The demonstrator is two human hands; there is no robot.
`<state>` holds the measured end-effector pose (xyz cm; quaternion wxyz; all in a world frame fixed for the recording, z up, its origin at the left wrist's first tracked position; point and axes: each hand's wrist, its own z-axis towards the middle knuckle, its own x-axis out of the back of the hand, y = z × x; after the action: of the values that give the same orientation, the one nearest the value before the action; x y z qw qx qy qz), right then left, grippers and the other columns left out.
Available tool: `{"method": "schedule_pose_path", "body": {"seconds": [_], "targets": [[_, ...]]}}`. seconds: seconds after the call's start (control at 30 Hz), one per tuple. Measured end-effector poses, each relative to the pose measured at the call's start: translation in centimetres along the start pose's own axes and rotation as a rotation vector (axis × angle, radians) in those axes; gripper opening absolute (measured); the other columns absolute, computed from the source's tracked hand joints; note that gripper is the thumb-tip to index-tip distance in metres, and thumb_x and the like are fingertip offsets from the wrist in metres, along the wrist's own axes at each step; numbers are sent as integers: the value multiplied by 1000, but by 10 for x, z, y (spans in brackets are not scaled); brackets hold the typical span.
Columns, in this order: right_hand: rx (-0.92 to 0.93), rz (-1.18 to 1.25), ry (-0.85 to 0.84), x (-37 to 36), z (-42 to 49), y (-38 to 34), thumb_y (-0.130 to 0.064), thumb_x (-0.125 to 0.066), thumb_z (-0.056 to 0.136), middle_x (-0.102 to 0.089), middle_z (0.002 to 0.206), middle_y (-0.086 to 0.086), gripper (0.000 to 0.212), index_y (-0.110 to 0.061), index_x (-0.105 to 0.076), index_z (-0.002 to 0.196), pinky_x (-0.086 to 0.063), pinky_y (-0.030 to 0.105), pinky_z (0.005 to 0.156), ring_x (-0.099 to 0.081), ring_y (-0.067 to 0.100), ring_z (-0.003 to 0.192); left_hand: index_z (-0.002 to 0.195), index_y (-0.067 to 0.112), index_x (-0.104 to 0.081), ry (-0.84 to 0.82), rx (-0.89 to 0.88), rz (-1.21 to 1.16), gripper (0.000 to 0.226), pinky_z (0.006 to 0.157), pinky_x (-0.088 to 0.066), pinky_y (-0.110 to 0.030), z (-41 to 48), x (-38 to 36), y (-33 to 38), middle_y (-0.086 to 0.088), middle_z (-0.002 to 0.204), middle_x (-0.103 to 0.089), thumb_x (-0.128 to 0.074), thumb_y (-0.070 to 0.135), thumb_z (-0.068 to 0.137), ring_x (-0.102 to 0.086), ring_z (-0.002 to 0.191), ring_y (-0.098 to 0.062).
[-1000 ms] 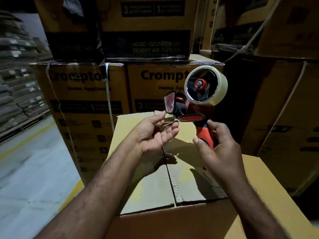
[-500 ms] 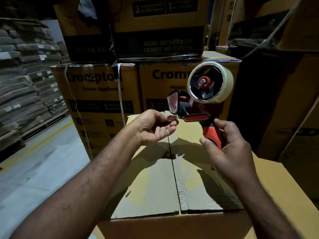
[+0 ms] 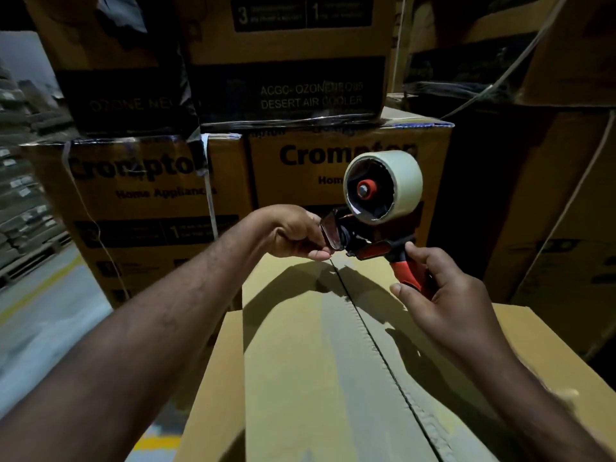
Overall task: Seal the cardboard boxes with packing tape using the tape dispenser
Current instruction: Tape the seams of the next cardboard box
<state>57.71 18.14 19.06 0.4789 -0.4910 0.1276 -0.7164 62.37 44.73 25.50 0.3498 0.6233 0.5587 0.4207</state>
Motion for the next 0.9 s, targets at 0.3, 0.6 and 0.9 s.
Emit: {"method": "schedule_pose_path", "body": {"seconds": [0.3, 0.6, 0.9], "targets": [[-151, -154, -66, -52, 23, -22, -35, -70, 89, -62, 124, 3, 59, -37, -40, 140, -55, 40, 84, -60, 22, 103, 97, -6, -74, 91, -77, 403, 25, 82, -62, -43, 54, 37, 8, -18, 87, -76, -73, -16, 75, -75, 81, -28], [-260, -255, -28, -81, 37, -30, -35, -68, 90, -64, 119, 6, 56, -35, -43, 140, -51, 35, 80, -59, 25, 99, 99, -5, -66, 241, -240, 492, 16, 53, -61, -37, 97, 38, 1, -18, 89, -73, -64, -13, 86, -74, 71, -29], [-210, -336, -92, -103, 43, -40, -39, -66, 91, -64, 122, 5, 59, -39, -39, 143, -53, 34, 79, -61, 26, 102, 98, -2, -68, 267, -226, 624, 11, 54, -58, -34, 125, 62, 3, -12, 91, -70, -64, -6, 90, -71, 81, -28]]}}
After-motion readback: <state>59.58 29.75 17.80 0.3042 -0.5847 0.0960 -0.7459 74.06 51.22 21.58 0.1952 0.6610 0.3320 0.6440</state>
